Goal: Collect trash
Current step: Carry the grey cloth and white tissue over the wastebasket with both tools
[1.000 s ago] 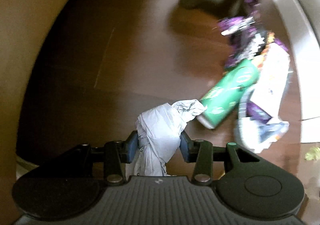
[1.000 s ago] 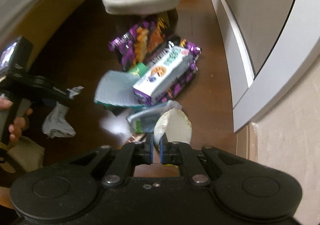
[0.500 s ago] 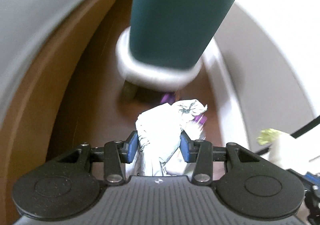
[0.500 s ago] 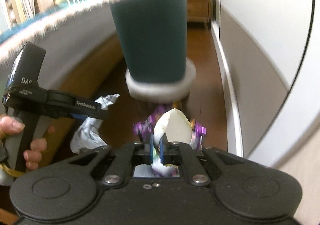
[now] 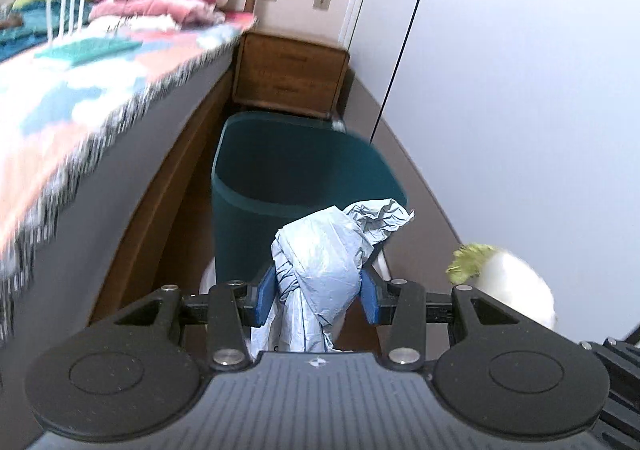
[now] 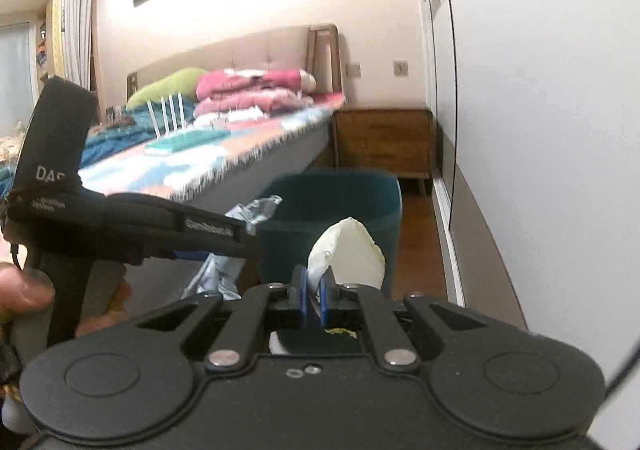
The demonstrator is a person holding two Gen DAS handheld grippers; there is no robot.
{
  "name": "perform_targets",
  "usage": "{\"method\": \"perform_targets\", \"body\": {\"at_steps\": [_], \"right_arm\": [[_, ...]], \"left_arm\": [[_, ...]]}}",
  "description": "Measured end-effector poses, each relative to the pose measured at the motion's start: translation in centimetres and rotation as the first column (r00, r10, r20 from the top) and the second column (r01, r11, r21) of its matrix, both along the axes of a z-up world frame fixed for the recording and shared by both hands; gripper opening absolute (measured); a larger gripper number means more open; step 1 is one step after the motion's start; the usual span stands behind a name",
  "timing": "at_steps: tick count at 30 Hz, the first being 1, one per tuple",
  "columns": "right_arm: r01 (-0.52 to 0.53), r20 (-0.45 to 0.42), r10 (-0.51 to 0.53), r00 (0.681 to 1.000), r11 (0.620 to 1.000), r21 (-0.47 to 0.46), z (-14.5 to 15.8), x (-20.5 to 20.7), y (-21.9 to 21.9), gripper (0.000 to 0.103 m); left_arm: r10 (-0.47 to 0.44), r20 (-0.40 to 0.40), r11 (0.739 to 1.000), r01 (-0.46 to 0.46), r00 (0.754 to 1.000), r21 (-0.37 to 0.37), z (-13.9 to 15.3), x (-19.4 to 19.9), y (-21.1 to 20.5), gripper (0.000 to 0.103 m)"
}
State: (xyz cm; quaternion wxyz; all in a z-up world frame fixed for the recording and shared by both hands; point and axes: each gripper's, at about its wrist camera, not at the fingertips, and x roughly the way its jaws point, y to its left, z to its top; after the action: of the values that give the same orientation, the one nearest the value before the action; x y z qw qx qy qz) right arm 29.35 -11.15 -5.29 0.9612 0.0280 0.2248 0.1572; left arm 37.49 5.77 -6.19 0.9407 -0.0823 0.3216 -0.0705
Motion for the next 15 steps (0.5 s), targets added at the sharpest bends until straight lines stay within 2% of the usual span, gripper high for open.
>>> {"method": "perform_targets", "body": {"at_steps": [8, 11, 15], "right_arm": [[-0.014, 0.064, 0.016, 0.998, 0.999, -0.032, 2.9, 6.2, 1.5, 0.005], [-0.016, 0.067, 0.019, 0.998, 0.999, -0.044, 3.1, 8.4, 2.0, 0.005], [-0.019, 0.065, 0.023, 0.998, 0.997, -0.069, 2.9, 10.9, 2.7, 0.005]], "left_arm": [[-0.001, 0.116, 1.0, -0.002, 0.993, 0.027, 5.1, 5.1, 0.2, 0.042], [-0.003, 0.133, 1.0, -0.001, 0.991, 0.031, 6.2, 7.7, 0.3, 0.042], [-0.012, 0.118, 1.0, 0.009, 0.993, 0.025, 6.2, 11.3, 0.4, 0.042]]}}
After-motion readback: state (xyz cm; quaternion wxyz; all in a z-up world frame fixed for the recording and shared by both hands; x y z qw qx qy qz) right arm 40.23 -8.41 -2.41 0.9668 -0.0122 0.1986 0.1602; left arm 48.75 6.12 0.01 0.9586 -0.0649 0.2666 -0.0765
